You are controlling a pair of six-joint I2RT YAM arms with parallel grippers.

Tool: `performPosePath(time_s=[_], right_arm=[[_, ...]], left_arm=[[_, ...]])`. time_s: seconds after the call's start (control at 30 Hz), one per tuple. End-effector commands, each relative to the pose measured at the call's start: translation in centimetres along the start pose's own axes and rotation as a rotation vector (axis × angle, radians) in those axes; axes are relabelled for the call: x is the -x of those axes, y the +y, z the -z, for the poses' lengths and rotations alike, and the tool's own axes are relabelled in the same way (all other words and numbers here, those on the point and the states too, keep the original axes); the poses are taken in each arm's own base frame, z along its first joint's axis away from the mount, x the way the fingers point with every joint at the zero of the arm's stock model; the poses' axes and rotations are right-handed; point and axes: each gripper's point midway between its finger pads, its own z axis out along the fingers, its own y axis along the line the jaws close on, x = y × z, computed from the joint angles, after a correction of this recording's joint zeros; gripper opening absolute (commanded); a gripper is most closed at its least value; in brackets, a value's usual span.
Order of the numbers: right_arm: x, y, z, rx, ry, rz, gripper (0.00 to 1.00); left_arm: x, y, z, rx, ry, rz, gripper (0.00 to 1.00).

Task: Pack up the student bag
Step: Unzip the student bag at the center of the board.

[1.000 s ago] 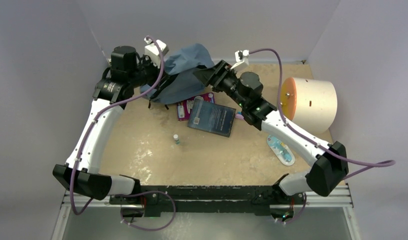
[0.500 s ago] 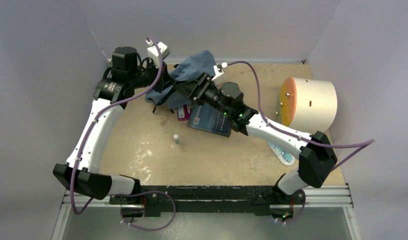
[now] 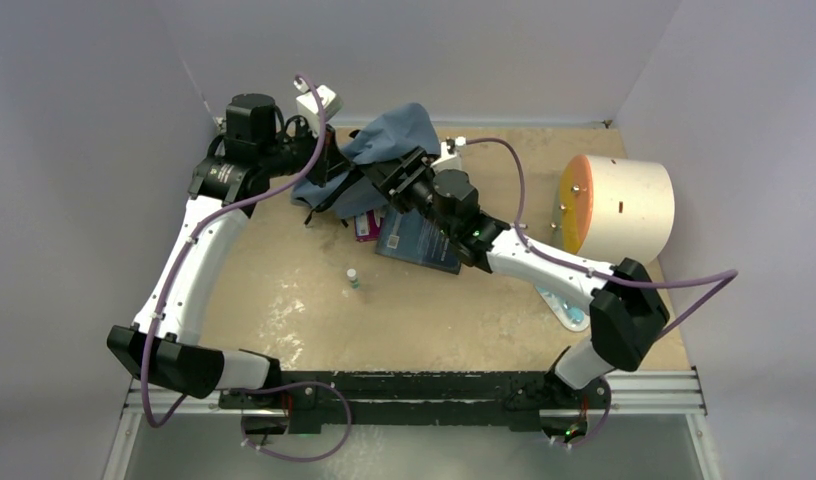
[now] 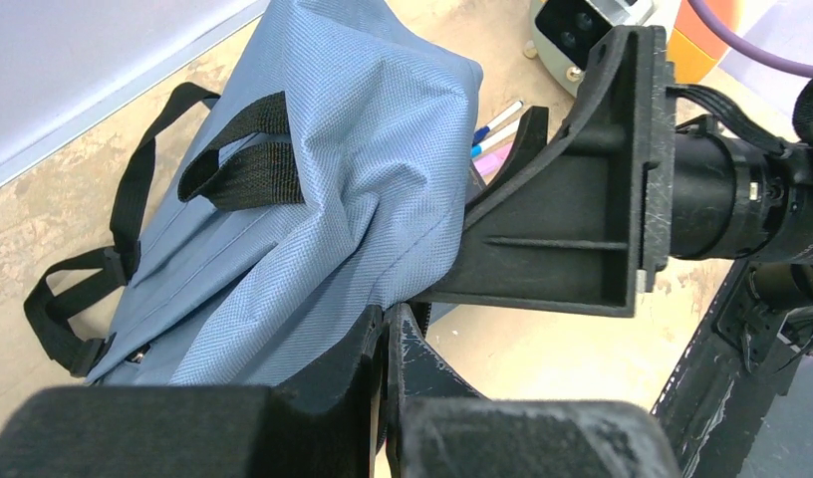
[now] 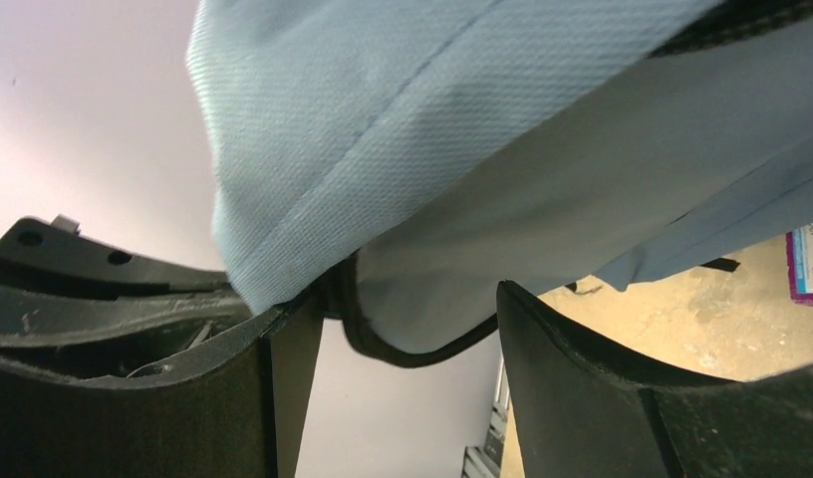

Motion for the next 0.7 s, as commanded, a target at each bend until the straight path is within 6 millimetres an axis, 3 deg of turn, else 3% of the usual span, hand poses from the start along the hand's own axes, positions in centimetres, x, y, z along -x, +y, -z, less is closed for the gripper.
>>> performPosePath(time_s=[0.0, 0.17, 0.27, 0.3, 0.4, 0.47, 0.53, 0.67], right_arm=[[1.9, 1.4, -0.5, 0.017, -0.101, -0.070, 0.67], [2.1, 0.2, -1.3, -0.044, -0.120, -0.082, 0.66], [2.1, -1.1, -1.3, -0.094, -0.129, -0.088, 0.61], [2.1, -1.7, -1.2, -0.110, -0.132, -0.090, 0.55], [1.7, -2.7, -0.8, -0.127, -0.122, -0.093, 0.20], [1.4, -3.2, -0.5, -0.137, -0.111, -0.088, 0.12], [1.3, -3.6, 0.0, -0.145, -0.107, -0.088, 0.13], [1.6, -4.4, 1.3, -0.164, -0.123, -0.109, 0.37]], left_arm=[[2.0, -0.8, 0.2, -0.029, -0.072, -0.047, 0.00], [2.0, -0.9, 0.3, -0.029, -0.074, -0.049, 0.00], [2.1, -0.7, 0.4, -0.017, -0.075, -0.054, 0.00], [2.1, -0.7, 0.4, -0.013, -0.076, -0.055, 0.00], [2.2, -0.4, 0.5, 0.002, -0.075, -0.058, 0.00], [2.2, -0.2, 0.4, 0.010, -0.073, -0.059, 0.00], [2.2, 0.0, 0.5, 0.021, -0.072, -0.060, 0.00], [2.2, 0.0, 0.5, 0.026, -0.070, -0.061, 0.00]])
